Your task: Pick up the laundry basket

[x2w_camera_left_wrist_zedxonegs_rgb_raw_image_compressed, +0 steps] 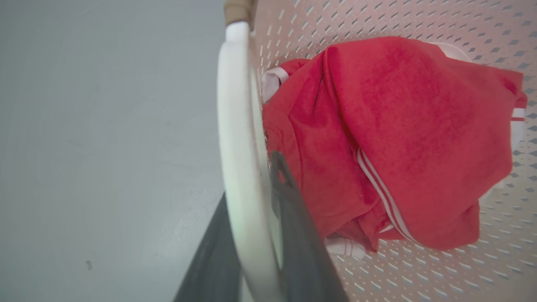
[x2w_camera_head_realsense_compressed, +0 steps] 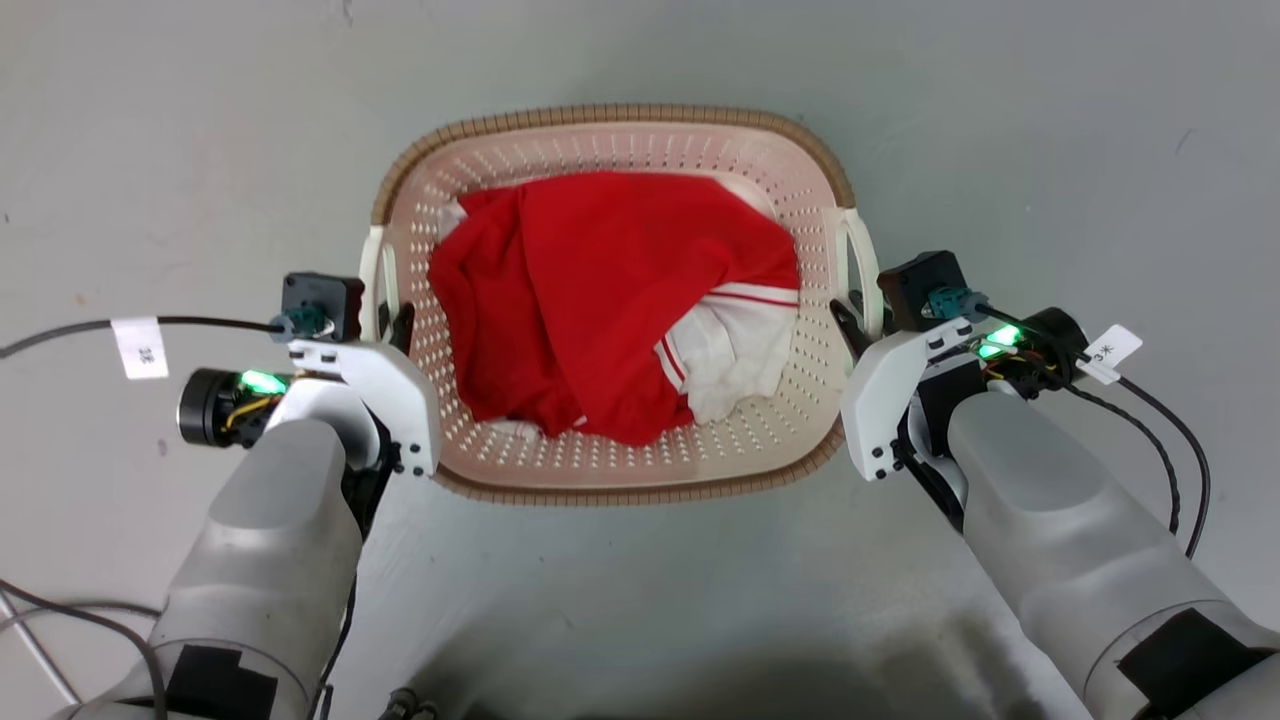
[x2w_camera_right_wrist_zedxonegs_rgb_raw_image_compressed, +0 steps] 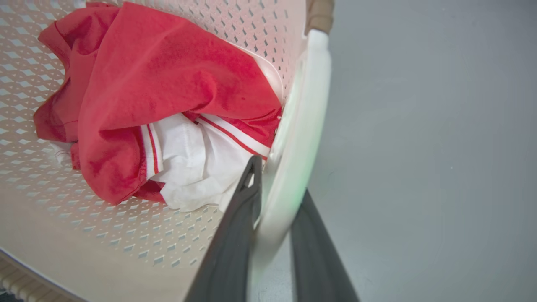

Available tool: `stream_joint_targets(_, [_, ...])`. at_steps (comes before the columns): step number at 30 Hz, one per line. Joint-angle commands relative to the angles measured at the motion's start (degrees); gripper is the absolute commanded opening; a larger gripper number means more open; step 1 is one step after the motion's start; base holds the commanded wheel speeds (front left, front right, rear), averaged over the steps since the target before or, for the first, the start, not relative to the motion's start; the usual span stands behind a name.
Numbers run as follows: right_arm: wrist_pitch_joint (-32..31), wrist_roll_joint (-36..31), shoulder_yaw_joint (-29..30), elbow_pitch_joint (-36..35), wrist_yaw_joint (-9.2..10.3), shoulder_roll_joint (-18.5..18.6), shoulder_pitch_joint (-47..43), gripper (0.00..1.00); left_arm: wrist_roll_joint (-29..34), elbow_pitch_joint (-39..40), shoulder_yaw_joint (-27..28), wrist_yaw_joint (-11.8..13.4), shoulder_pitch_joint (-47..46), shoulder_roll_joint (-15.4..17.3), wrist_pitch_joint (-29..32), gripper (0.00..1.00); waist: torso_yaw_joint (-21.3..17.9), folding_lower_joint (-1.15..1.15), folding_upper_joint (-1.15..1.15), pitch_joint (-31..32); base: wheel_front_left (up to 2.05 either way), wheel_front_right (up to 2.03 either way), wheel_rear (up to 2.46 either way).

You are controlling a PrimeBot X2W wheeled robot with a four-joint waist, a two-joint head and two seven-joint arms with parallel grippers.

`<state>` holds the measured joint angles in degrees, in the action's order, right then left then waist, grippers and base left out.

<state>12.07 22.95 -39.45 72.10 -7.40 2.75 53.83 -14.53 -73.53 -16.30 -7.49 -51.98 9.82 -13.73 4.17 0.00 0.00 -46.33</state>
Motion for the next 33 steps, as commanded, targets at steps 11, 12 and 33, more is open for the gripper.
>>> stream_joint_targets(11, [-2.6, 3.7, -3.4, -1.0, -0.16, 0.2, -4.4, 0.00, -4.8, -0.2, -4.5, 0.1, 4.7, 0.5, 2.7, 0.00, -2.1, 0.00, 0.00, 10.3, 0.00, 0.00, 0.00])
stream_joint_targets(12, [-2.9, 4.1, -3.7, -1.0, -0.16, 0.2, -4.8, 0.00, -5.4, -0.2, -4.9, 0.1, 5.2, 0.6, 3.0, 0.00, -2.3, 0.00, 0.00, 11.3, 0.00, 0.00, 0.00])
stream_joint_targets(33, [-11.2, 12.0, -10.0, -0.3, -0.16, 0.1, -13.3, 0.00, -17.4, 3.5, -16.1, 0.1, 14.3, 0.9, 12.9, 0.00, -5.5, 0.00, 0.00, 30.5, 0.00, 0.00, 0.00])
